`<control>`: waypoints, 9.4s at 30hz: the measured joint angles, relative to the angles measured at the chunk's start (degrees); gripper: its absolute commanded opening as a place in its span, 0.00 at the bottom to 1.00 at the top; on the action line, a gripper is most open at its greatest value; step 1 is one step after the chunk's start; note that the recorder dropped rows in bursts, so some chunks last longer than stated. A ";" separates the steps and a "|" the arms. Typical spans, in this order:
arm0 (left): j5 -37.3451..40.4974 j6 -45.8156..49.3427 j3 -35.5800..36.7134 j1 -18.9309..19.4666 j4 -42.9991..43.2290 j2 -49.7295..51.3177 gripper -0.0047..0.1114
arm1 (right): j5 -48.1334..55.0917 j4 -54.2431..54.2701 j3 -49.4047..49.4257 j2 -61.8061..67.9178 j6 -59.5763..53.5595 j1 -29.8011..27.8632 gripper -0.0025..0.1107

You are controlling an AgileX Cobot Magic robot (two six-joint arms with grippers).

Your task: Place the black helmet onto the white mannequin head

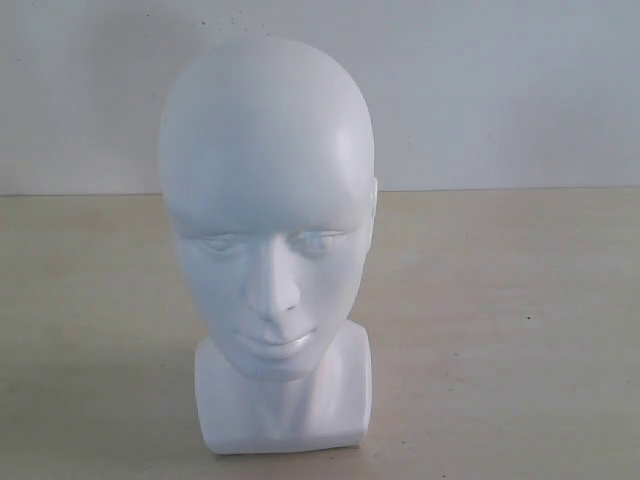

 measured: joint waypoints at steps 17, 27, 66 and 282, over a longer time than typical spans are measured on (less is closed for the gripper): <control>0.59 9.06 -0.19 0.00 0.20 3.88 0.08 | 0.00 0.00 0.00 0.00 0.00 0.00 0.02; -4.51 25.45 -0.19 0.00 0.08 3.93 0.08 | 0.00 0.00 0.00 0.00 0.00 0.00 0.02; -9.51 -23.75 -5.32 0.00 50.84 4.65 0.08 | 0.00 -0.12 0.00 0.00 0.00 0.00 0.02; -95.05 -137.56 45.54 -15.27 98.19 37.61 0.08 | -0.01 -0.01 0.00 -0.08 0.00 0.00 0.02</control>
